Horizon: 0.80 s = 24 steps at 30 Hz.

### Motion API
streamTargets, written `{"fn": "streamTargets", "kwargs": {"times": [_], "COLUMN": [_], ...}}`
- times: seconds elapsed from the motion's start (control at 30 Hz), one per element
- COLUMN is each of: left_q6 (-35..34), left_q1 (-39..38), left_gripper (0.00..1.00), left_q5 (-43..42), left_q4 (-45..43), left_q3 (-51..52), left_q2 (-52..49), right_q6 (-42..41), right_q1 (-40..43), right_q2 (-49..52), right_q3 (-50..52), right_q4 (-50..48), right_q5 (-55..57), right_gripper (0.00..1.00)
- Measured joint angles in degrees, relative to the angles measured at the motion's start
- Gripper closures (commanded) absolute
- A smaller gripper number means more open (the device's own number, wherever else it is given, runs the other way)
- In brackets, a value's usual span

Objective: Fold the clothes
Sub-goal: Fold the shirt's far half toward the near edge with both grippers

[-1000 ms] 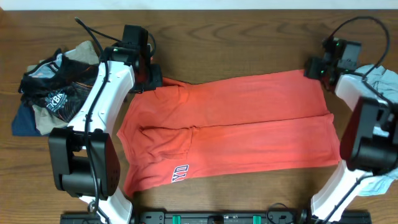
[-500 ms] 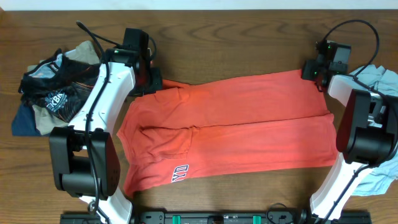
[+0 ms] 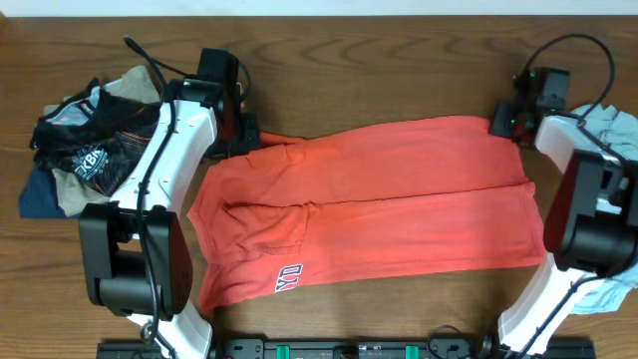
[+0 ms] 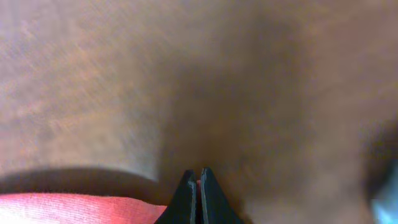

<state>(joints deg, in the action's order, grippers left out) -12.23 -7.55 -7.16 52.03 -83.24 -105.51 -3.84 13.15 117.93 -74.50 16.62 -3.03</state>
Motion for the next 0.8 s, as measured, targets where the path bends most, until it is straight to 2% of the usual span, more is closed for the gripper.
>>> {"fn": "streamTargets", "kwargs": {"times": [0.17, 0.37, 0.57, 0.8], "left_q6": [0.00, 0.00, 0.00, -0.81], "left_q1": [0.00, 0.00, 0.00, 0.00], "left_gripper": [0.93, 0.94, 0.94, 0.94], "left_q5": [-0.02, -0.02, -0.17, -0.22], "left_q4": [2.29, 9.53, 17.75, 23.47], "left_q3": [0.31, 0.33, 0.39, 3.39], "left_q2": [2.10, 10.27, 12.94, 12.87], "right_q6": [-0.20, -0.31, -0.52, -0.72], "right_q1": [1.31, 1.44, 2.51, 5.73], "right_q2": [-8.70, -18.84, -20.22, -20.22], "right_q3": [0.20, -0.11, -0.02, 0.00], "right_q4": [8.28, 24.00, 36.87, 43.50], "right_q5": [0.79, 4.61, 12.68, 16.61], "right_gripper": [0.99, 0.99, 0.99, 0.99]}}
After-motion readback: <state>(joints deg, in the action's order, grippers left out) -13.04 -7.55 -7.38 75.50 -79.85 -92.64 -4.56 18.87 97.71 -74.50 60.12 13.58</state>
